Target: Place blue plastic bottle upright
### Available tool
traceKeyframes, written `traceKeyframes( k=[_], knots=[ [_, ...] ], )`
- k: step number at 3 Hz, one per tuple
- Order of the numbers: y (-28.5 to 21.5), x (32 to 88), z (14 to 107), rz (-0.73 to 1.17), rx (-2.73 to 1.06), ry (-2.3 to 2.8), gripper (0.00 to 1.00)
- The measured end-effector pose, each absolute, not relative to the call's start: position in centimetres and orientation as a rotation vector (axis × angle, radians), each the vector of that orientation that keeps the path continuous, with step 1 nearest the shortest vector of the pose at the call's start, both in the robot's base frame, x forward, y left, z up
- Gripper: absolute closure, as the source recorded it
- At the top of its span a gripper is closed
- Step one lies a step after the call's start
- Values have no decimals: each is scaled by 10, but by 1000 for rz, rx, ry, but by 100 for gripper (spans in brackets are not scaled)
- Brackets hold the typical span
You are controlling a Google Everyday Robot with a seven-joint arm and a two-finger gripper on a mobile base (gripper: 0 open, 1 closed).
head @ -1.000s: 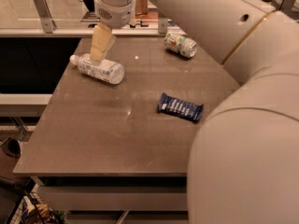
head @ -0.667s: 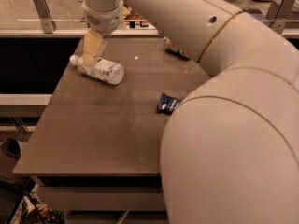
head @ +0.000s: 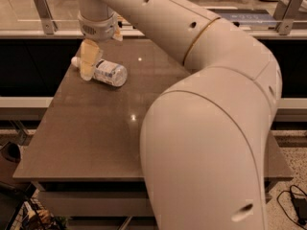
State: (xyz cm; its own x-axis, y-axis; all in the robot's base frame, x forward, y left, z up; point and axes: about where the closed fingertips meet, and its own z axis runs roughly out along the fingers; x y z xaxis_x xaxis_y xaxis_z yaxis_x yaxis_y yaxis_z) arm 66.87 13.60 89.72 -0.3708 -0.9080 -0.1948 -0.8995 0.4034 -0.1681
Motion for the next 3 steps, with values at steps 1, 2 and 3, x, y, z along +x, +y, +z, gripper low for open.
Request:
traceKeyframes(
  k=[1,2,3],
  knots=[
    [139,673,887,-25,-1618,2421,0],
    [146,676,877,-8,-1649,2429,0],
    [159,681,865,16,-1687,2429,0]
  ],
)
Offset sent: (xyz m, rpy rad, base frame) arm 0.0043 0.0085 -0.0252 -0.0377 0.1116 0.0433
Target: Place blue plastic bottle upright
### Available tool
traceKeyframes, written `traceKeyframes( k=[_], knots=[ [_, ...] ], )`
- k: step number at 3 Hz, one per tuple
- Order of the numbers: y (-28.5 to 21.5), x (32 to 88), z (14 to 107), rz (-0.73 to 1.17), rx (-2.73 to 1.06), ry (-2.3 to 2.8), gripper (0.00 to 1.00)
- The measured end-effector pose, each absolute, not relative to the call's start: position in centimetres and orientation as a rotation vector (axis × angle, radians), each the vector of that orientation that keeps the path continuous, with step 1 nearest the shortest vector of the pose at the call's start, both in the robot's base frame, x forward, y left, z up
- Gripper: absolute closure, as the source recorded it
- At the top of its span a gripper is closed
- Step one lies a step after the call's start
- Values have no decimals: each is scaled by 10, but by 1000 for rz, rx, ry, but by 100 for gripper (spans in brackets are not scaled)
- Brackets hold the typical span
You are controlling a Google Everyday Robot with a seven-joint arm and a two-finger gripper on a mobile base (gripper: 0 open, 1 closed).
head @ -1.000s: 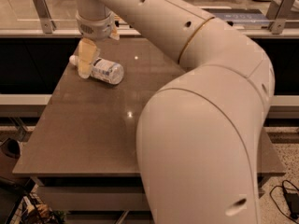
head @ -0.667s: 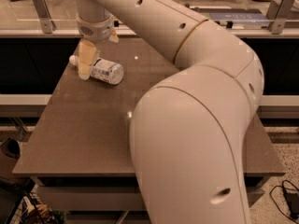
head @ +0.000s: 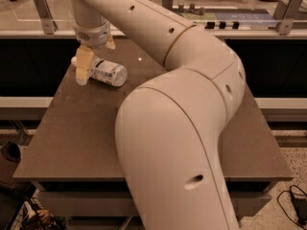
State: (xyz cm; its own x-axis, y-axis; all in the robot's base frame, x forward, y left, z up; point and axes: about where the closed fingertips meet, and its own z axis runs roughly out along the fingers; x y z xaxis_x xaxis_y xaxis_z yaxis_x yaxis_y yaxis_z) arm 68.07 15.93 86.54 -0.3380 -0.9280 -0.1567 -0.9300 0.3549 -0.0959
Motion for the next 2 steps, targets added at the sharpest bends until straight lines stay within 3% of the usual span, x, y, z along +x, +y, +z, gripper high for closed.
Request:
traceKeyframes(
  k=[1,2],
  knots=[
    [175,686,853,43,-1728,2424,0],
    [181,695,841,64,-1741,2430,17]
  ],
)
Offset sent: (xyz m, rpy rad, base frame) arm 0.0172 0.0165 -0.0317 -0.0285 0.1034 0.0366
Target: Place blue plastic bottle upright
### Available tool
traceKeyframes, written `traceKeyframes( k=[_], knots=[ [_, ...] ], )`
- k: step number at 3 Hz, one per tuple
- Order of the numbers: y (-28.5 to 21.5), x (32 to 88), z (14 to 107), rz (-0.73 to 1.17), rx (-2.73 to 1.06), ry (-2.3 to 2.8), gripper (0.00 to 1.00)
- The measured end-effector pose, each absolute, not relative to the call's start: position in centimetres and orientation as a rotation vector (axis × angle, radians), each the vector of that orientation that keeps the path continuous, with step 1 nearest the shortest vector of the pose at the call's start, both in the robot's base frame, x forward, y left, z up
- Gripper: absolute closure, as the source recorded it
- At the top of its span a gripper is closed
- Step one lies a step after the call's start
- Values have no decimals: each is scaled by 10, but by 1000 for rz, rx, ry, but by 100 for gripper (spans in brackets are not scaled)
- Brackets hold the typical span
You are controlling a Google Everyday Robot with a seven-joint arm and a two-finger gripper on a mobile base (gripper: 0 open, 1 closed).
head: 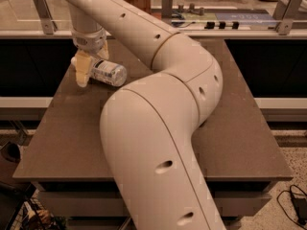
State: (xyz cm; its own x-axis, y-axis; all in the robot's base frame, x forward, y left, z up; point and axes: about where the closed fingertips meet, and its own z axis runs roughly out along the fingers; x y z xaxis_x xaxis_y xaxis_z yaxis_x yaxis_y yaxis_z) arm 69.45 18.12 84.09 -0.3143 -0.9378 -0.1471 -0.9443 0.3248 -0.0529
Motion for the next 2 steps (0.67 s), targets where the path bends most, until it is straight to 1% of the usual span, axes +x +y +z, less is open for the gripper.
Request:
traceKeyframes(
  k=[2],
  knots=[
    [190,702,836,73,-1724,2405,64]
  ],
)
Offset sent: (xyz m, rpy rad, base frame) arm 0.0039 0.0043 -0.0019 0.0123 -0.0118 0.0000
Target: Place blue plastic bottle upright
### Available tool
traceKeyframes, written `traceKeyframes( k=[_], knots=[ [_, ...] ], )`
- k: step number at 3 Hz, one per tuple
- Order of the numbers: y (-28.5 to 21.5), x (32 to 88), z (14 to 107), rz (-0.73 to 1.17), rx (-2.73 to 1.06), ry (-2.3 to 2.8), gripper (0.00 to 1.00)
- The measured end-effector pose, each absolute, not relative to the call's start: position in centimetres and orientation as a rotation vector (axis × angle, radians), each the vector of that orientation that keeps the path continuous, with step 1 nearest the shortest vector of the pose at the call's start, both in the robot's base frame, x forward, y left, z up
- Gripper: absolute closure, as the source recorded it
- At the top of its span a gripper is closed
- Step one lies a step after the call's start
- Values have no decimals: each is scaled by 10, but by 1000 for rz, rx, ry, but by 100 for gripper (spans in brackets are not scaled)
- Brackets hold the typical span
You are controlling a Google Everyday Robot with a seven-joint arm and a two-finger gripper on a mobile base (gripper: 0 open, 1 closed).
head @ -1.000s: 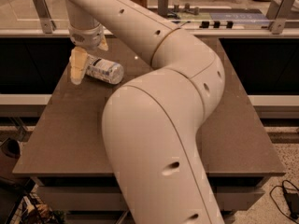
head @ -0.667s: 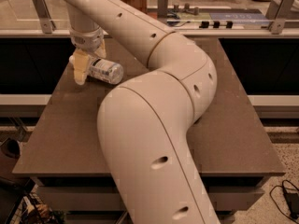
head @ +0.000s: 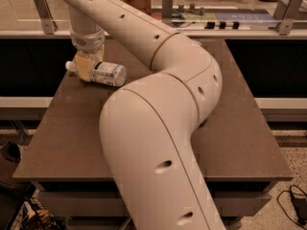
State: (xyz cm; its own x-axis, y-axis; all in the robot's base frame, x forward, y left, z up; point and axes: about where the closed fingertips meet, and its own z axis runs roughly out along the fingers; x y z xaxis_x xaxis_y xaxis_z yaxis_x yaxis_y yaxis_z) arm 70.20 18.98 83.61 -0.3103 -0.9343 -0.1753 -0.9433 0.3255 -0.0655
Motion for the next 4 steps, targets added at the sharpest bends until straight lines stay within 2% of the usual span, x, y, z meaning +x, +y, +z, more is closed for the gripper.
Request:
traceKeyframes(
  k=[1,2,4],
  knots=[
    [193,705,833,77,-1720,2396,88],
    [194,706,833,78,-1719,2394,100],
    [193,706,835,79,-1711,2390,100]
  ],
)
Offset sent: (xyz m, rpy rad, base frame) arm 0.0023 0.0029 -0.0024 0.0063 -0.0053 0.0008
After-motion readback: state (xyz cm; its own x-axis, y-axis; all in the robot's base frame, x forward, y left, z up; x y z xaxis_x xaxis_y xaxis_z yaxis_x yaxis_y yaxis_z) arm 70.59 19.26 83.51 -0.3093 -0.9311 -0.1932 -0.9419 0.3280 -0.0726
